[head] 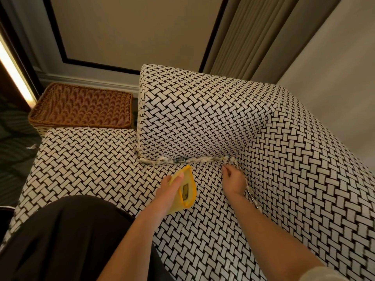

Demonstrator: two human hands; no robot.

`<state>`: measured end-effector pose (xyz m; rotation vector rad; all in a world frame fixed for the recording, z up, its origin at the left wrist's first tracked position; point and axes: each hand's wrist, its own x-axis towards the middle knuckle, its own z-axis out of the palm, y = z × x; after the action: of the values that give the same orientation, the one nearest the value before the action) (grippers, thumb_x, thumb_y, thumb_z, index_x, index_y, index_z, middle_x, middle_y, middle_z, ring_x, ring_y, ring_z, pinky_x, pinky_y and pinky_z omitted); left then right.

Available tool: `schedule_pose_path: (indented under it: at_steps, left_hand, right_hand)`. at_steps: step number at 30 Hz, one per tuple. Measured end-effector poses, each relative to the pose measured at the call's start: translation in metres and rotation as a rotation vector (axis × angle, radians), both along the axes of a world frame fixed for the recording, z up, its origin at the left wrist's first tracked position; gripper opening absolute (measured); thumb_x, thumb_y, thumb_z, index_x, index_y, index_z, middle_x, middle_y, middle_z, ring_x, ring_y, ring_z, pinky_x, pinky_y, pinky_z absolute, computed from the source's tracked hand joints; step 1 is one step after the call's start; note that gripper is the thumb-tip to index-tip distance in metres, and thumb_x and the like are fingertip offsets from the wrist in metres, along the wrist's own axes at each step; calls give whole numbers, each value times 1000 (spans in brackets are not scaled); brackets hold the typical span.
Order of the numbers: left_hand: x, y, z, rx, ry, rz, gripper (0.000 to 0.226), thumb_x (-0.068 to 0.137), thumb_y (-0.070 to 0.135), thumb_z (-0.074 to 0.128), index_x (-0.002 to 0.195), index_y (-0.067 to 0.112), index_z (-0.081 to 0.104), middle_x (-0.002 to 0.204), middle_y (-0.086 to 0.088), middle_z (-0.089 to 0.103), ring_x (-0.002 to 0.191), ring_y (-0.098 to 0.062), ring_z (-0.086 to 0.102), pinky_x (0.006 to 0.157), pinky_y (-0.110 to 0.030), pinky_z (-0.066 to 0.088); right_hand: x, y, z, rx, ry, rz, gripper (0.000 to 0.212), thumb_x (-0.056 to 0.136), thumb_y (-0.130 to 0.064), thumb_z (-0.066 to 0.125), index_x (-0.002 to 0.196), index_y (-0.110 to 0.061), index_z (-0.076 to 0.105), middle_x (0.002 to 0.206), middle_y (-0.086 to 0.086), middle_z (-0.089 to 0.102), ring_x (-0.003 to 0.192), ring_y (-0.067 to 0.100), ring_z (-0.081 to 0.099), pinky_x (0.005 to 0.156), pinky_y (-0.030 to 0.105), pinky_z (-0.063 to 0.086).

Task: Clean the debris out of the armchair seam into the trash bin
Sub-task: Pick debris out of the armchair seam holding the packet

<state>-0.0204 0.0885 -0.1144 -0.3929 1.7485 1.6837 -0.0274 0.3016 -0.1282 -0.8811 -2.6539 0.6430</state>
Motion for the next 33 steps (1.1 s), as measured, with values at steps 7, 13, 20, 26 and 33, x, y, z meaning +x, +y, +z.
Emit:
schedule_pose_path:
  at_steps: [7, 13, 20, 26, 33]
  left_hand:
    - [7, -6, 10, 45, 15, -39, 74, 83, 68, 36, 143, 30, 18, 145, -4, 29, 130, -29, 31, 105, -47, 27]
    - [7, -3, 9, 30, 51, -9, 73, 84, 65, 37, 143, 24, 22, 141, -7, 35, 127, -30, 35, 102, -45, 29]
    - [-14, 10, 2, -86, 8, 81, 64, 90, 53, 39, 138, 9, 38, 139, -15, 42, 124, -32, 41, 102, -42, 32]
    - [-3, 2, -7, 4, 36, 12, 73, 83, 65, 38, 140, 20, 30, 137, -11, 41, 121, -33, 41, 104, -48, 31]
    - [-19, 12, -15, -92, 4, 76, 62, 89, 55, 40, 133, 12, 42, 132, -14, 47, 117, -33, 45, 100, -44, 35]
  right_hand:
    - [33, -38, 22, -436, 146, 63, 19, 92, -23, 55, 79, -11, 63, 65, -3, 55, 63, 14, 49, 51, 18, 38]
    - [60, -88, 69, -757, 334, 195, 17, 91, -18, 57, 76, -14, 64, 54, -11, 50, 52, 1, 43, 51, 12, 38]
    - [64, -104, 89, -546, 295, 445, 21, 91, -14, 55, 79, -28, 66, 74, -6, 64, 64, -1, 54, 59, 11, 43]
    - [48, -58, 58, -482, 253, 125, 12, 93, -18, 52, 97, -18, 64, 75, -11, 57, 60, 4, 45, 53, 20, 44]
    - [16, 6, 22, -510, 213, -243, 24, 91, -9, 55, 115, -7, 57, 81, 5, 61, 57, 14, 58, 52, 25, 50]
